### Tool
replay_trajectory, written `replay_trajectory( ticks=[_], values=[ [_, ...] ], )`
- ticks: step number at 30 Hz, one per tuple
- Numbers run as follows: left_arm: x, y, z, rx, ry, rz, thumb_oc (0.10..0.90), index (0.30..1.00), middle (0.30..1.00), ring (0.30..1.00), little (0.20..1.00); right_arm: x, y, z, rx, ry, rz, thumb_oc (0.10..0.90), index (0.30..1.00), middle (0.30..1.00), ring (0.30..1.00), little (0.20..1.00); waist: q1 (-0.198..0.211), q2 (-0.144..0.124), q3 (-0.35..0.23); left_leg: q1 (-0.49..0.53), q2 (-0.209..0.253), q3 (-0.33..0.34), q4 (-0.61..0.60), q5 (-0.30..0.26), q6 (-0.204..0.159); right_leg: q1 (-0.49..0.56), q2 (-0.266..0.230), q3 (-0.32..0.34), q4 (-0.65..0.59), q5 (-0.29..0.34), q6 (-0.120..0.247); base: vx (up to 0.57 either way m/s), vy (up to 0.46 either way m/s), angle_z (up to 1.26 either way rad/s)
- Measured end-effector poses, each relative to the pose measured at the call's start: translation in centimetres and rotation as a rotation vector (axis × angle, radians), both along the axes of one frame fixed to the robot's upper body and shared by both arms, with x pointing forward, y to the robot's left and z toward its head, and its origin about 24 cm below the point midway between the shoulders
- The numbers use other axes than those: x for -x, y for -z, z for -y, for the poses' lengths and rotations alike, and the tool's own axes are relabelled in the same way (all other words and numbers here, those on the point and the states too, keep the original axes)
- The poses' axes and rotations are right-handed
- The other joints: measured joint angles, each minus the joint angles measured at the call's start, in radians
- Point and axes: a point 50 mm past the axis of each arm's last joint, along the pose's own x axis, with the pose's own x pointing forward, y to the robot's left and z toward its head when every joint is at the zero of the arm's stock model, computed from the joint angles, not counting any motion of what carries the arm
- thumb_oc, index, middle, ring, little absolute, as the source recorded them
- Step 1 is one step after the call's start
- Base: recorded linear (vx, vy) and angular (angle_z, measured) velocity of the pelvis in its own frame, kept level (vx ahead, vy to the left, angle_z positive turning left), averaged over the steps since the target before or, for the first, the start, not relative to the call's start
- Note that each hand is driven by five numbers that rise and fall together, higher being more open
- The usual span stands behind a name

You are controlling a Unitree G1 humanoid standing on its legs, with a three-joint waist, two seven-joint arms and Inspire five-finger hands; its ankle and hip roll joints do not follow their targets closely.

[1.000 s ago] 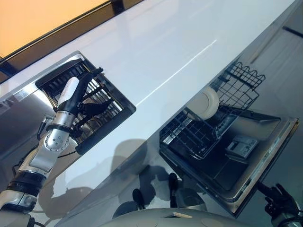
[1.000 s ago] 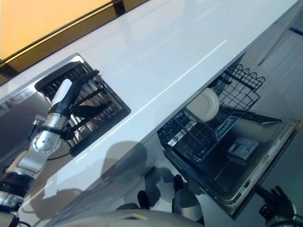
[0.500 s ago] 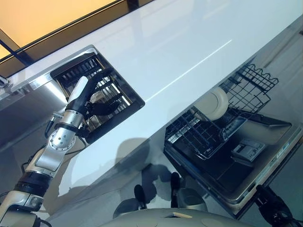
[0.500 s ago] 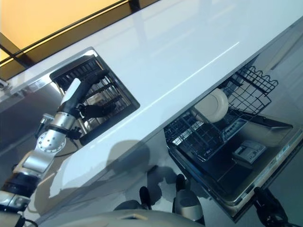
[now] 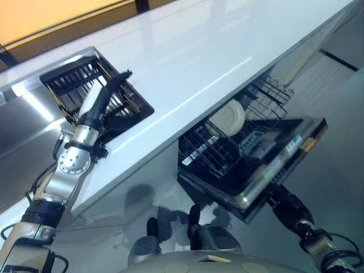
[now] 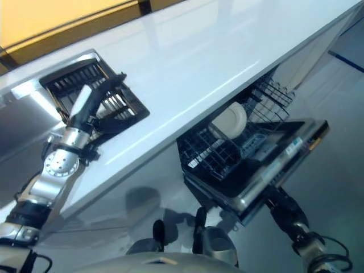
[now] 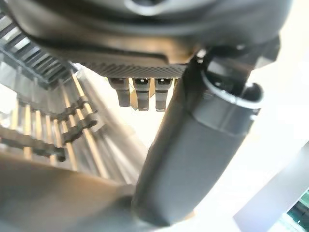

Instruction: Pick up plates and place into dishwasher.

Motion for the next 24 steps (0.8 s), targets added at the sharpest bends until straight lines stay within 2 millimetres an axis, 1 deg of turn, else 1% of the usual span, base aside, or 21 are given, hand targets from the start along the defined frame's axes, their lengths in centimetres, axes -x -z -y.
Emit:
replay_trajectory(
  ticks=[1,2,3,4,5,6,7,8,9,10,11,12,13,14,15,16,17,18,21,22,24],
  values=[
    [-0.1,0.2,-0.3,0.002,-0.014,-0.006,0.800,0.900,0.900,0.900,0.900,-1.3,-0.7,-0.6,-0.001,-0.048,0.040,0.800,0.900,0.900,0.900,0.900,0.001,-0.001,0.000,0.003,0.003,-0.002,0.000,0.002,-0.002,0.006,0.004,-0.013,-0.007,0.003,-0.001,0.04,0.000,-0.42],
    [-0.1,0.2,-0.4,0.004,-0.020,-0.007,0.800,0.900,0.900,0.900,0.900,-2.7,-1.4,-1.2,-0.001,-0.091,0.080,0.800,0.900,0.900,0.900,0.900,0.010,0.002,0.001,0.004,0.005,-0.014,-0.001,0.001,0.000,0.003,0.009,-0.016,-0.009,-0.003,0.008,0.04,0.000,-0.56],
    [-0.3,0.0,0.2,0.024,-0.008,0.008,0.800,0.900,0.900,0.900,0.900,-4.5,-2.5,-1.4,0.008,-0.127,0.143,0.800,0.900,0.900,0.900,0.900,0.031,0.043,0.004,-0.028,0.052,-0.052,0.007,0.011,0.006,-0.069,0.027,0.034,0.170,-0.085,-0.019,0.03,0.000,-0.41],
    [-0.5,-0.3,0.4,0.019,0.004,0.018,0.800,0.900,0.900,0.900,0.900,-5.2,-2.9,-1.8,0.000,-0.137,0.169,0.800,0.900,0.900,0.900,0.900,0.033,0.037,0.000,-0.057,0.054,-0.073,0.029,-0.001,0.023,-0.111,0.013,0.087,0.316,-0.125,-0.067,0.04,0.002,0.18],
    [-0.9,-1.4,1.1,-0.010,0.047,0.048,0.800,0.900,0.900,0.900,0.900,-6.2,-3.6,-2.3,-0.004,-0.161,0.213,0.800,0.900,0.900,0.900,0.900,0.026,-0.001,-0.005,-0.102,0.020,-0.084,0.048,-0.007,0.023,-0.079,-0.034,0.158,0.346,-0.260,-0.004,0.03,0.003,0.58],
    [-1.3,-1.8,1.6,-0.011,0.068,0.060,0.800,0.900,0.900,0.900,0.900,-7.6,-4.5,-2.8,-0.003,-0.183,0.255,0.800,0.900,0.900,0.900,0.900,0.037,0.005,0.004,-0.109,0.029,-0.064,0.053,-0.008,0.014,-0.037,-0.050,0.016,0.231,-0.183,-0.040,0.05,0.009,0.69],
    [-1.4,-1.6,1.9,-0.018,0.080,0.051,0.800,0.900,0.900,0.900,0.900,-8.9,-5.4,-3.3,-0.002,-0.199,0.290,0.800,0.900,0.900,0.900,0.900,0.040,0.001,0.007,-0.115,0.009,-0.032,0.065,-0.006,0.006,0.002,-0.053,-0.035,0.153,-0.139,-0.038,0.04,0.012,0.38],
    [-1.4,-1.3,2.3,-0.008,0.090,0.044,0.800,0.900,0.900,0.900,0.900,-10.2,-6.4,-3.9,0.001,-0.219,0.334,0.800,0.900,0.900,0.900,0.900,0.047,0.020,0.018,-0.086,-0.015,-0.015,0.063,-0.008,0.007,0.044,-0.042,-0.050,0.100,-0.112,-0.032,0.05,0.014,0.26],
    [-1.5,-0.8,2.8,0.013,0.102,0.035,0.800,0.900,0.900,0.900,0.900,-11.3,-7.5,-4.2,0.012,-0.233,0.375,0.800,0.900,0.900,0.900,0.900,0.060,0.053,0.019,-0.067,-0.020,-0.031,0.052,0.010,0.024,0.074,-0.016,-0.050,0.073,-0.100,-0.020,0.04,0.012,0.10],
    [-1.5,-0.6,3.1,0.027,0.109,0.032,0.800,0.900,0.900,0.900,0.900,-12.1,-8.0,-4.8,0.004,-0.239,0.407,0.800,0.900,0.900,0.900,0.900,0.074,0.063,0.018,-0.065,-0.018,-0.040,0.053,0.014,0.020,0.082,-0.009,-0.049,0.062,-0.097,-0.015,0.05,0.014,0.19],
    [-1.5,-0.4,3.6,0.044,0.121,0.033,0.800,0.900,0.900,0.900,0.900,-13.5,-9.0,-6.4,-0.023,-0.276,0.473,0.800,0.900,0.900,0.900,0.900,0.084,0.071,0.016,-0.071,-0.023,-0.060,0.047,0.011,0.021,0.091,0.001,-0.051,0.041,-0.090,-0.002,0.05,0.016,0.51],
    [-1.5,-0.5,4.0,0.042,0.138,0.039,0.800,0.900,0.900,0.900,0.900,-14.8,-10.2,-7.7,-0.044,-0.303,0.522,0.800,0.900,0.900,0.900,0.900,0.089,0.071,0.015,-0.080,-0.022,-0.066,0.028,0.005,0.023,0.090,0.008,-0.052,0.019,-0.090,0.005,0.04,0.015,0.75],
    [-1.5,-0.5,4.2,0.041,0.147,0.039,0.800,0.900,0.900,0.900,0.900,-15.4,-10.8,-8.1,-0.046,-0.322,0.545,0.800,0.900,0.900,0.900,0.900,0.090,0.070,0.015,-0.090,-0.025,-0.061,0.028,-0.002,0.033,0.095,0.007,-0.072,0.002,-0.087,0.008,0.04,0.018,1.02],
    [-1.5,-0.3,4.5,0.036,0.159,0.030,0.800,0.900,0.900,0.900,0.900,-16.0,-11.5,-8.4,-0.043,-0.324,0.567,0.800,0.900,0.900,0.900,0.900,0.094,0.062,0.013,-0.104,-0.038,-0.041,0.079,0.013,0.028,0.104,-0.015,-0.125,-0.020,-0.082,0.005,0.03,0.015,0.81],
    [-1.4,-0.1,4.4,0.035,0.158,0.022,0.800,0.900,0.900,0.900,0.900,-15.8,-11.2,-7.6,-0.033,-0.297,0.557,0.800,0.900,0.900,0.900,0.900,0.099,0.062,0.011,-0.099,-0.043,-0.027,0.090,0.013,0.029,0.113,-0.020,-0.136,-0.014,-0.077,0.011,0.03,0.016,0.86],
    [-1.2,0.5,4.2,0.037,0.151,0.005,0.800,0.900,0.900,0.900,0.900,-15.4,-10.6,-6.4,-0.002,-0.273,0.519,0.800,0.900,0.900,0.900,0.900,0.103,0.080,0.000,-0.072,-0.043,-0.012,0.087,0.009,0.028,0.129,-0.015,-0.161,-0.014,-0.083,0.003,0.02,0.008,0.58],
    [-1.0,0.9,4.1,0.039,0.146,-0.006,0.800,0.900,0.900,0.900,0.900,-15.1,-10.4,-5.4,0.023,-0.258,0.501,0.800,0.900,0.900,0.900,0.900,0.107,0.097,-0.011,-0.056,-0.038,-0.024,0.062,0.043,0.022,0.135,-0.005,-0.170,-0.011,-0.086,-0.001,0.02,0.013,0.44],
    [-0.9,1.1,4.0,0.039,0.143,-0.010,0.800,0.900,0.900,0.900,0.900,-15.0,-10.3,-4.9,0.034,-0.246,0.497,0.800,0.900,0.900,0.900,0.900,0.114,0.097,-0.012,-0.054,-0.039,-0.033,0.055,0.046,0.022,0.137,-0.008,-0.169,-0.010,-0.086,-0.001,0.02,0.013,0.29],
    [-0.8,1.2,4.0,0.039,0.144,-0.013,0.800,0.900,0.900,0.900,0.900,-14.4,-10.4,-3.6,0.076,-0.221,0.509,0.800,0.900,0.900,0.900,0.900,0.095,0.099,-0.015,-0.052,-0.057,-0.067,0.029,0.065,0.041,0.148,-0.011,-0.089,-0.006,-0.081,-0.009,0.01,0.008,0.45],
    [-0.8,1.2,3.9,0.039,0.143,-0.012,0.800,0.900,0.900,0.900,0.900,-14.2,-10.4,-3.1,0.093,-0.207,0.514,0.800,0.900,0.900,0.900,0.900,0.091,0.101,-0.022,-0.047,-0.063,-0.085,0.010,0.080,0.044,0.150,-0.012,-0.038,-0.010,-0.083,-0.004,0.01,0.005,0.46],
    [-0.7,1.1,3.7,0.041,0.135,-0.011,0.800,0.900,0.900,0.900,0.900,-14.0,-10.4,-2.8,0.102,-0.194,0.516,0.800,0.900,0.900,0.900,0.900,0.095,0.099,-0.025,-0.046,-0.067,-0.092,0.001,0.088,0.041,0.152,-0.013,-0.035,-0.014,-0.084,-0.003,0.00,0.003,0.23]
  ],
)
